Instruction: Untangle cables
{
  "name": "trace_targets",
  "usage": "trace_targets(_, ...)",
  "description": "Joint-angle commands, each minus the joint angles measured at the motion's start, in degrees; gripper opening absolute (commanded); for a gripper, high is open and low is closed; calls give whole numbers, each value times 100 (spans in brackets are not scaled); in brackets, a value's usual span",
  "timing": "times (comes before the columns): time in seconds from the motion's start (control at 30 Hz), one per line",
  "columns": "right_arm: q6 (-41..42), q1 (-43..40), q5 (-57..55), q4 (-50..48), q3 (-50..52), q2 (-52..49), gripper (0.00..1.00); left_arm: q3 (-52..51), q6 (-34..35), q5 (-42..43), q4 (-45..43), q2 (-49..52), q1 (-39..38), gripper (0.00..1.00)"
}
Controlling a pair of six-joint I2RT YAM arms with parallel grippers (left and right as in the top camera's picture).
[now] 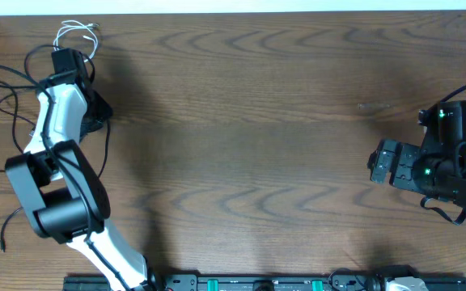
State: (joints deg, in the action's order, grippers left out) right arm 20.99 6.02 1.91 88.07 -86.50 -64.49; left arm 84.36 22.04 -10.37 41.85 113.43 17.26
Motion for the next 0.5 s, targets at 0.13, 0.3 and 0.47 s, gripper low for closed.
trace_targets(0.13,37,-35,-26,7,-26,-2,99,24,-404,695,-280,487,26,51)
trace_targets(0.3,37,-35,-26,7,-26,-2,99,24,-407,752,-295,706,164,47)
trace_targets(0.47,37,-35,-26,7,-26,-2,99,24,-422,1161,-278,1008,461,21)
